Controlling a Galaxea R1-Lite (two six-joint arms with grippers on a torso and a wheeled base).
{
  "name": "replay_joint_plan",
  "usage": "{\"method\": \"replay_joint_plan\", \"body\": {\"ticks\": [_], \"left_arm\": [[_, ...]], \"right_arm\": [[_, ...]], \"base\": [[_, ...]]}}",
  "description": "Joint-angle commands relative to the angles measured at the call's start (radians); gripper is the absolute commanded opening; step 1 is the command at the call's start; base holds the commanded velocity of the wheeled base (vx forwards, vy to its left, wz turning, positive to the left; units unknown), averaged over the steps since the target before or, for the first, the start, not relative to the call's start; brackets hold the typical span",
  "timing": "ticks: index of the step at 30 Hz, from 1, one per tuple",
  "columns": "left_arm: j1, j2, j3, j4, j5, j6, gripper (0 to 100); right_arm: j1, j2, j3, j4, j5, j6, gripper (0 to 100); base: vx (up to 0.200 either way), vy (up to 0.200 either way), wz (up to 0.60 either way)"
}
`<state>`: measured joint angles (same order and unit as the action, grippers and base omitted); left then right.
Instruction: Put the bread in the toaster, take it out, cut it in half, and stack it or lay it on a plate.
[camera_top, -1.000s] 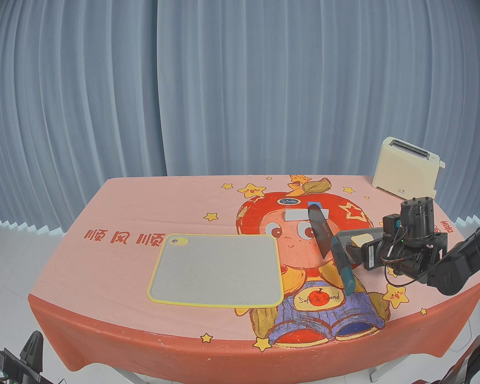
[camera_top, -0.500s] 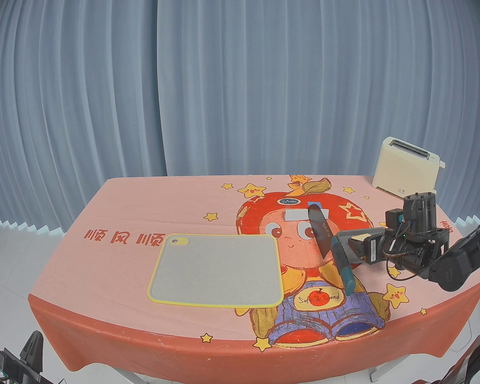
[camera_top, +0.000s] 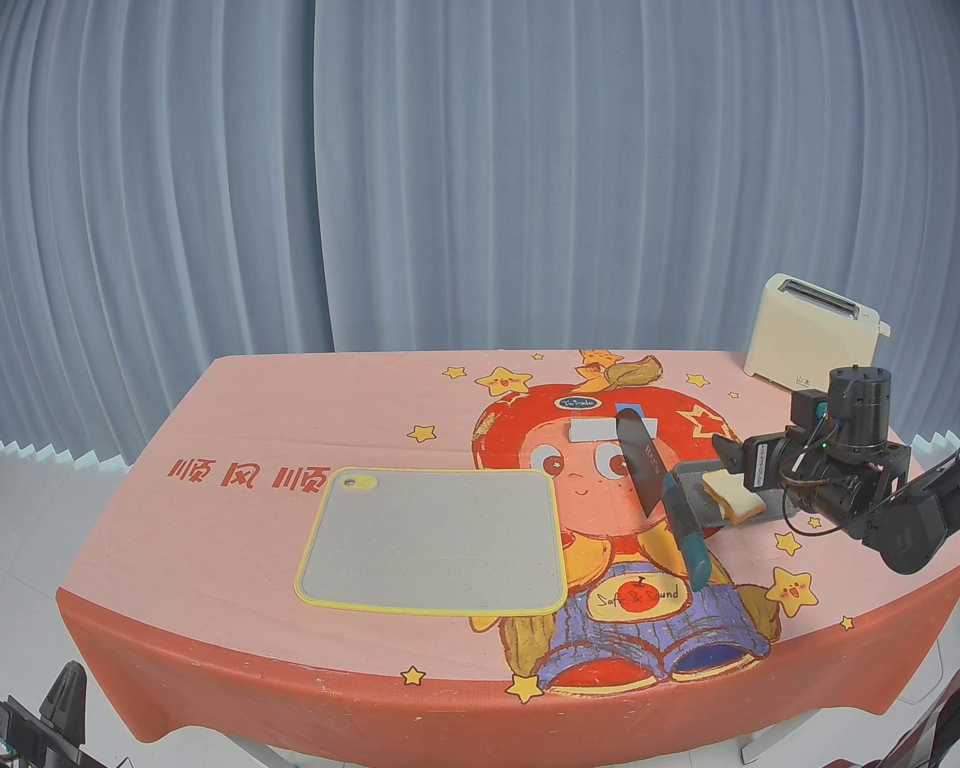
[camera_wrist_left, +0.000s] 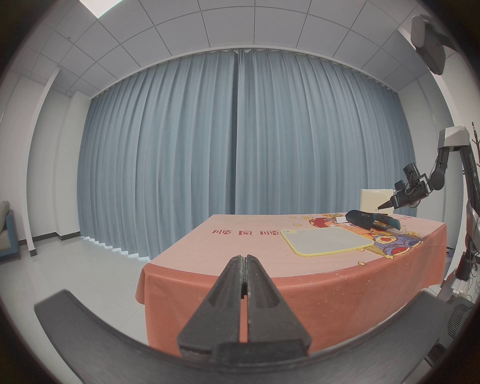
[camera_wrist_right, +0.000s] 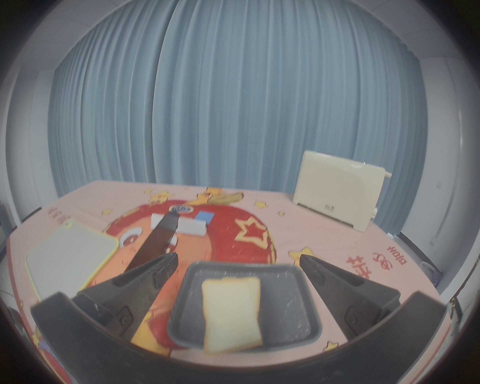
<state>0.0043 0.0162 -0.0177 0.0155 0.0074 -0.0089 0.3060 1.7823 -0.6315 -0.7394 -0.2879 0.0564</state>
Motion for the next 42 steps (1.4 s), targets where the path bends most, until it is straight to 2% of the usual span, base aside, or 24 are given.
{"method": "replay_joint_plan", "body": {"ticks": [1,6,9,13,15,18,23,30,34,42], "left_arm": [[0.0,-0.001,0.013,0.0,0.0,0.0,0],[0.0,-0.001,0.013,0.0,0.0,0.0,0],[0.0,-0.001,0.013,0.0,0.0,0.0,0],[-0.001,-0.002,0.018,-0.008,0.002,0.0,0],[-0.001,-0.002,0.018,-0.016,0.002,0.0,0],[-0.001,-0.002,0.018,-0.016,-0.001,0.0,0],[0.0,-0.002,0.018,-0.016,0.0,-0.006,0],[-0.001,-0.002,0.018,-0.016,0.0,-0.006,0],[0.0,-0.002,0.018,-0.016,0.0,-0.005,0],[-0.001,-0.002,0.018,-0.016,-0.001,0.0,0]], "right_arm": [[-0.038,0.003,0.007,-0.072,-0.007,-0.007,100],[-0.044,-0.006,0.018,-0.143,-0.028,0.0,100],[-0.073,-0.026,0.058,-0.209,-0.047,-0.003,100],[-0.107,-0.031,0.118,-0.278,-0.039,0.002,100],[-0.149,-0.024,0.196,-0.33,-0.031,0.008,100],[-0.196,-0.001,0.251,-0.393,-0.031,0.007,100],[-0.208,-0.001,0.299,-0.5,-0.031,0.007,100],[-0.248,-0.024,0.322,-0.512,-0.033,-0.003,100],[-0.252,-0.075,0.334,-0.509,-0.031,-0.006,100],[-0.249,-0.195,0.385,-0.508,-0.031,-0.066,100]], "base": [[0.0,0.0,0.0],[0.0,0.0,0.0],[0.0,0.0,0.0],[0.0,0.0,0.0],[0.0,0.0,0.0],[0.0,0.0,0.0],[0.0,0.2,0.0],[0.0,0.2,0.0],[0.0,0.0,0.0],[0.0,0.0,0.0]]}}
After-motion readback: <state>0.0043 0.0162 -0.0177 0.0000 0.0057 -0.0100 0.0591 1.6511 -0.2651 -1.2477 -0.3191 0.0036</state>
